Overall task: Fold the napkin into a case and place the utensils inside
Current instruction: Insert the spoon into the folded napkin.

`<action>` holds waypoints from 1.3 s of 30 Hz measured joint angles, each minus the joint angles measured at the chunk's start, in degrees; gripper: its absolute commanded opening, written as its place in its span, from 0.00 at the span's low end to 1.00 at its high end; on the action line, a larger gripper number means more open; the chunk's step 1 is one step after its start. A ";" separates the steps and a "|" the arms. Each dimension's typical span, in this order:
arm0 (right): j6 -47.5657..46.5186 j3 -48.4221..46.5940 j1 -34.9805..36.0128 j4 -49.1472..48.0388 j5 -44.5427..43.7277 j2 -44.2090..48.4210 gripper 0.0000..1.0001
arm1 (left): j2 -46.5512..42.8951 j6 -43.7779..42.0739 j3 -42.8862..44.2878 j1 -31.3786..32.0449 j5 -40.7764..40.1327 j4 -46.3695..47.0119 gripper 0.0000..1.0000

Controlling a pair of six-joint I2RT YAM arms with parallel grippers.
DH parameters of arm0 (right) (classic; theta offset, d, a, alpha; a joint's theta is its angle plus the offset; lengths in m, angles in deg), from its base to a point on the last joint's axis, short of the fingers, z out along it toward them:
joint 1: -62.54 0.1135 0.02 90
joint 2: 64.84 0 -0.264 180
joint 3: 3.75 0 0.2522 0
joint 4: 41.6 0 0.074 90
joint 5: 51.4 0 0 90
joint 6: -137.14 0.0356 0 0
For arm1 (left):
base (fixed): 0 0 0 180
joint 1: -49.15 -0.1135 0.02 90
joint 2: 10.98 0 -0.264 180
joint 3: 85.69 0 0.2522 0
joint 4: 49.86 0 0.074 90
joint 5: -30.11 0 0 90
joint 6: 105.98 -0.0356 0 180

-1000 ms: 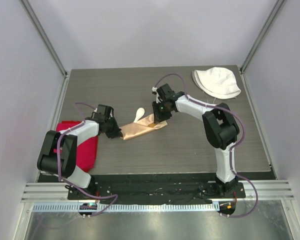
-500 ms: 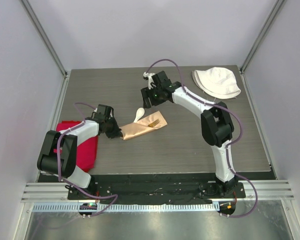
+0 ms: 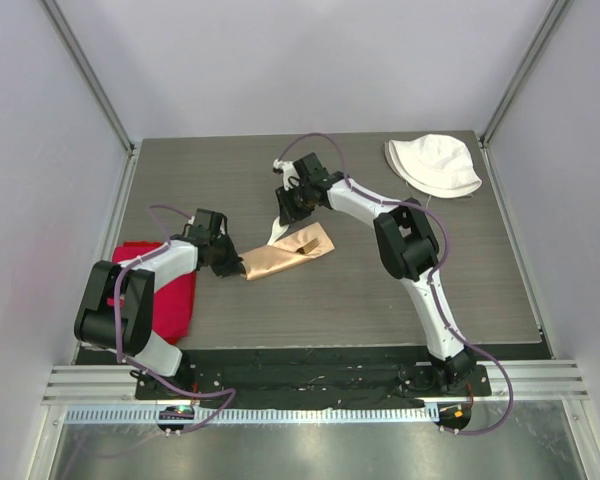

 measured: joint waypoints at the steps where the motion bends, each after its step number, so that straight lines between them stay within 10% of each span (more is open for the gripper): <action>1: 0.07 0.00 0.02 -0.11 0.52 -0.17 0.24 | 0.00 0.02 0.00 0.00 -0.02 0.00 0.00; 11: 1.79 0.13 0.02 -0.09 1.75 -0.11 0.11 | 0.00 0.04 0.00 0.00 0.00 0.00 0.00; 39: 17.68 23.06 3.26 -4.24 -7.58 15.04 0.15 | -0.02 0.22 -0.44 0.09 0.39 0.63 0.00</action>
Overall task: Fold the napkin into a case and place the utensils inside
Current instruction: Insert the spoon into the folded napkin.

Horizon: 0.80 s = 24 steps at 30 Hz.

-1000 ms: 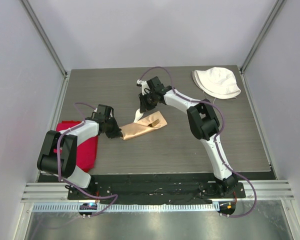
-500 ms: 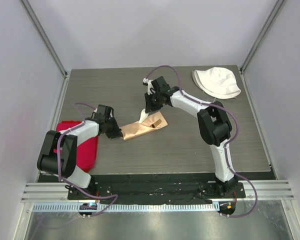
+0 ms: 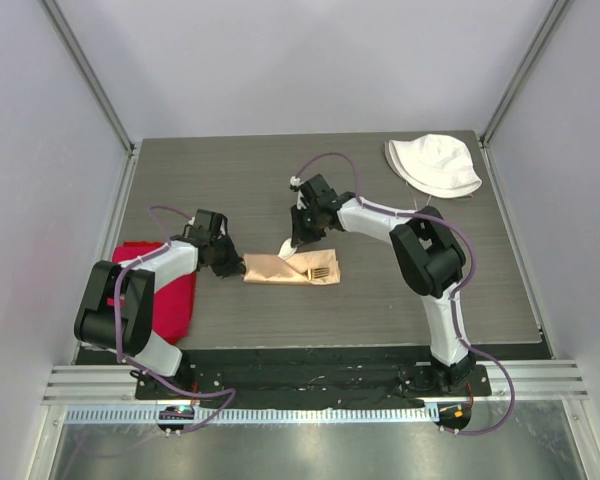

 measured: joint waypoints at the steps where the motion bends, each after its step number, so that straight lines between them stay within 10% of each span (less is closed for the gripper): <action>1: 0.50 1.03 0.02 -0.55 -0.22 0.57 0.16 | -0.02 -0.02 -0.02 0.00 -0.02 0.00 0.00; 10: 1.14 2.05 0.28 -1.40 -1.68 2.67 0.17 | -2.32 -0.28 -0.42 0.17 -1.90 -1.49 0.05; 17: 1.01 2.05 0.28 -1.09 -2.58 2.67 0.18 | -23.10 -1.73 -1.84 0.85 -9.33 -5.97 0.03; 24: 0.74 2.05 0.28 -0.96 -2.58 2.89 0.08 | -23.32 -6.32 -2.51 12.35 -0.50 -0.85 0.01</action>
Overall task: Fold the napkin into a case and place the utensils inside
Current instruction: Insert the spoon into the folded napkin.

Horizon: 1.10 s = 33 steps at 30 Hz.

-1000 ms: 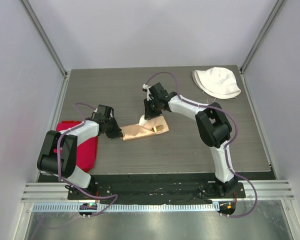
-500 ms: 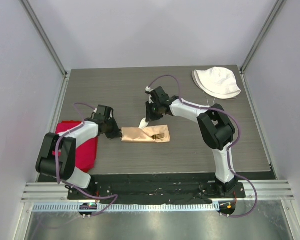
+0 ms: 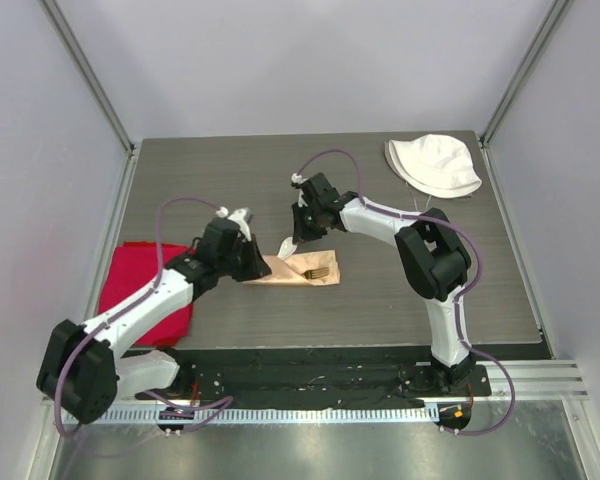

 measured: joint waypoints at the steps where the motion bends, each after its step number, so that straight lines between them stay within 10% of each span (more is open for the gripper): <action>1: -0.09 0.00 -0.02 0.00 0.15 0.02 0.06 | 1.51 -1.09 0.07 2.69 0.55 -0.07 0.01; 13: 1.09 1.66 -0.04 -0.11 0.55 2.19 0.02 | 19.30 -4.02 4.17 15.28 1.46 1.84 0.00; 33: 3.56 6.47 -0.15 -1.01 -0.22 5.38 0.02 | 32.02 1.07 12.74 16.17 -9.64 5.03 0.00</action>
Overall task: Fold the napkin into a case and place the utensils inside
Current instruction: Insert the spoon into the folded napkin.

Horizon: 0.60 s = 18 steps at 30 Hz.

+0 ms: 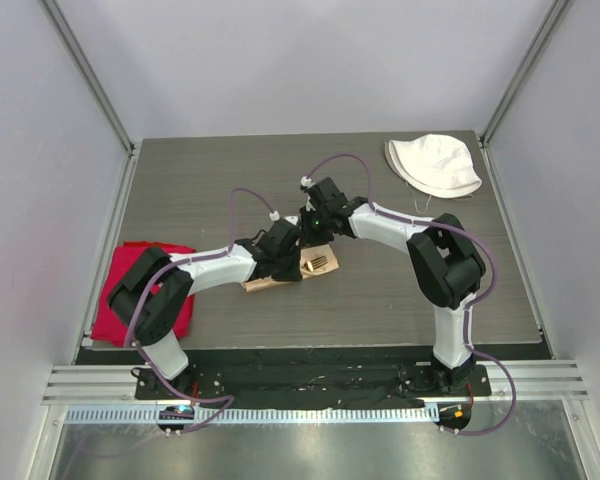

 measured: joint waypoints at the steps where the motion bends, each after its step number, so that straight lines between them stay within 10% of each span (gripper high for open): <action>1: 0.13 0.46 0.00 0.00 -0.22 0.44 0.02 | 0.13 0.20 0.33 0.00 -0.46 -0.07 0.00; 10: 1.05 2.62 0.00 -0.87 -0.55 1.90 0.07 | 0.63 0.52 1.38 -0.02 -2.67 -0.81 0.00; 18: 2.21 2.78 0.00 -1.53 -0.26 1.90 0.34 | 0.57 0.50 1.53 -0.02 -2.67 -1.44 0.01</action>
